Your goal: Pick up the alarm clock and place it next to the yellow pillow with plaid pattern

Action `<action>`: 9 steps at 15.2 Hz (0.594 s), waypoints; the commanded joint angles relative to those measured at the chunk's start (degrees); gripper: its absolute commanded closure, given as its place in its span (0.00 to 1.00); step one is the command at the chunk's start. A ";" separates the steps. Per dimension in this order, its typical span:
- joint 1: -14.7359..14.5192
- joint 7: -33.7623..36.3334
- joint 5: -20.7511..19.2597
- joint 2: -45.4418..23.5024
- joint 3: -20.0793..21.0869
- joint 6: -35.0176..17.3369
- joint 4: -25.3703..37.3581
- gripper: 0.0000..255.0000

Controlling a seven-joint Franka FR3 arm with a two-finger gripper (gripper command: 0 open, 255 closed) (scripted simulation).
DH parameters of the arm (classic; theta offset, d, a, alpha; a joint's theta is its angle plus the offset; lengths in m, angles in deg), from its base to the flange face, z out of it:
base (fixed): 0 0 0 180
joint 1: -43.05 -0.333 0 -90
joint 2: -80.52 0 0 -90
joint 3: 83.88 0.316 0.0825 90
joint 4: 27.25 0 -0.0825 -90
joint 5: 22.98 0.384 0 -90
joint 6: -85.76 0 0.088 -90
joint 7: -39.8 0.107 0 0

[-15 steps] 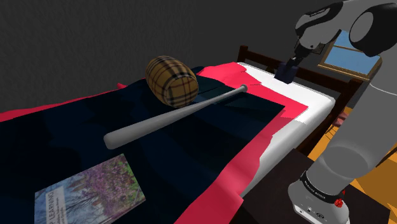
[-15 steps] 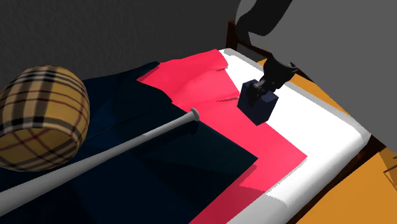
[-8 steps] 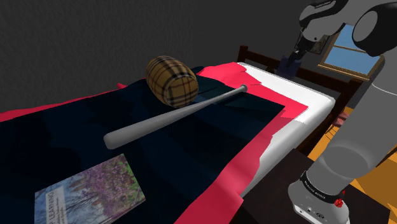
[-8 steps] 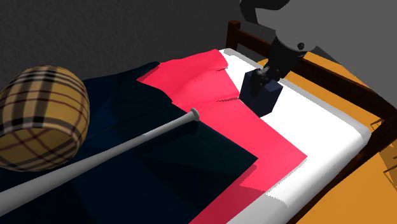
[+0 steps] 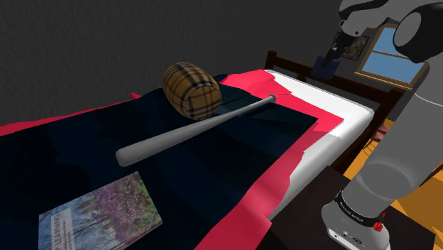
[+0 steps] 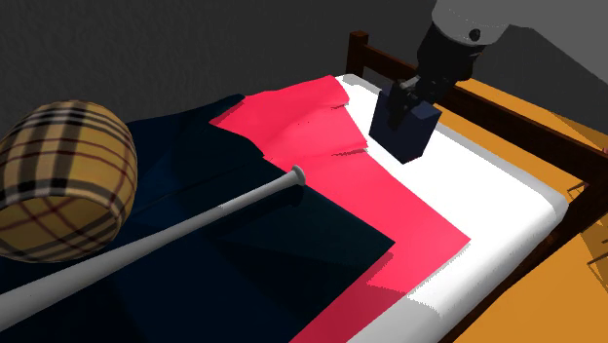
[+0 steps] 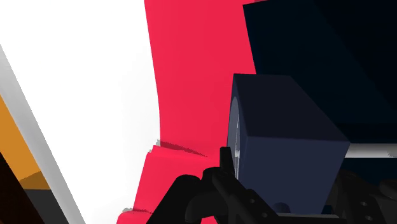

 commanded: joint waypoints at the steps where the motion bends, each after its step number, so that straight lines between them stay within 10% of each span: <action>1: 0.13 0.19 0.05 -0.18 -0.08 1.58 1.70 1.00; 9: 0.99 0.62 1.02 -1.72 -0.49 8.15 9.24 1.00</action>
